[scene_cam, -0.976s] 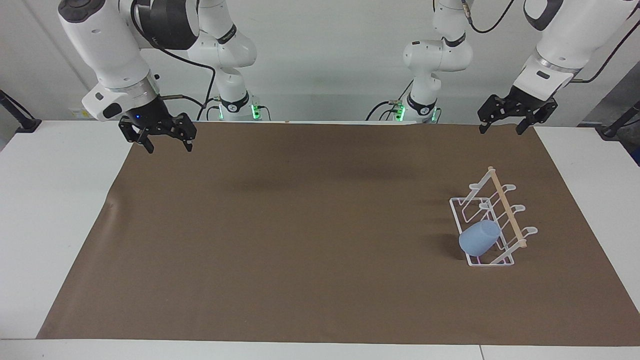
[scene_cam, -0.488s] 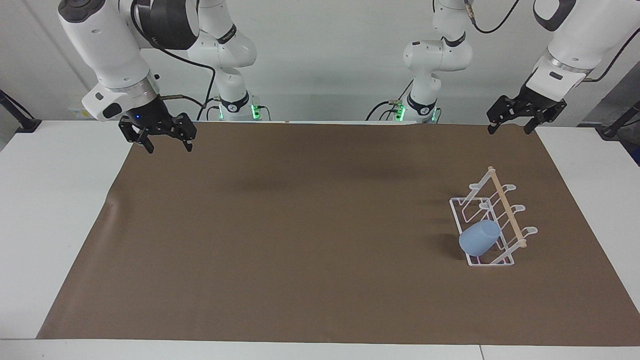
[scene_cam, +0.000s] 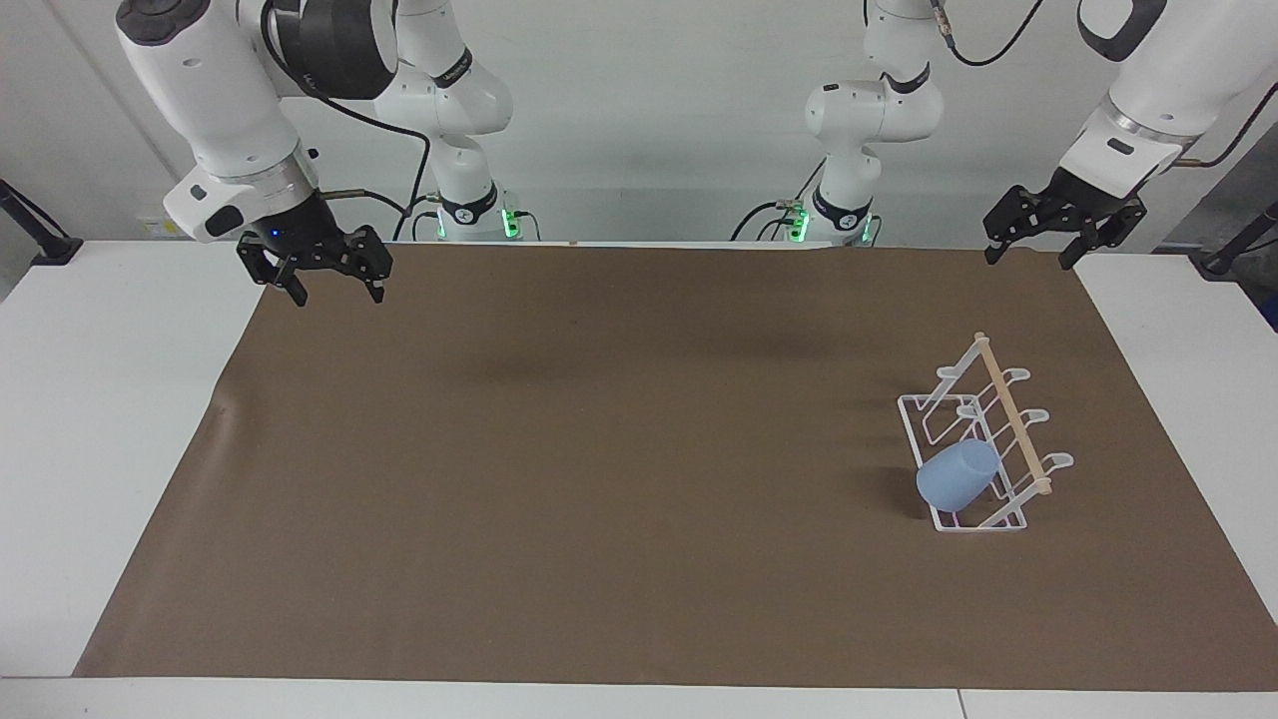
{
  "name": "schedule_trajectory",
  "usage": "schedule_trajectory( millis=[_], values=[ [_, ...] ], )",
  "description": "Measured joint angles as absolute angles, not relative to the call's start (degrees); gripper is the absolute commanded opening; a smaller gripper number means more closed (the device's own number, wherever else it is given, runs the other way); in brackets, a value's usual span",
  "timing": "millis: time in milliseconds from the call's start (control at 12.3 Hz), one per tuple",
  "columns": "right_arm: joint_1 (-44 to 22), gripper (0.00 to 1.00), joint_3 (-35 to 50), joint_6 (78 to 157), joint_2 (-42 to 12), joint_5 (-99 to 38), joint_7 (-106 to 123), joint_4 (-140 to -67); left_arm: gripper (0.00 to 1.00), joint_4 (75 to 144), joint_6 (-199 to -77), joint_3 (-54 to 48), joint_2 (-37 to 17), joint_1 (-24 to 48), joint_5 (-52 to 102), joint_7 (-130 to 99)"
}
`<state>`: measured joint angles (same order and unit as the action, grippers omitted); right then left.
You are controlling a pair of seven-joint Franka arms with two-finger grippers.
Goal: Hang cup on cup holder
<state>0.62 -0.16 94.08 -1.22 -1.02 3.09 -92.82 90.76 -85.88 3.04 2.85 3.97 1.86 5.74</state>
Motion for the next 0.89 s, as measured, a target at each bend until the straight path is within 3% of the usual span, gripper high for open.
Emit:
schedule_trajectory(
  millis=[895],
  values=[
    [0.62,1.0,-0.16,94.08,-1.22,-1.02,3.09,-92.82,1.0,90.76,-85.9,1.27,2.87,4.03,1.85,5.83]
  ],
)
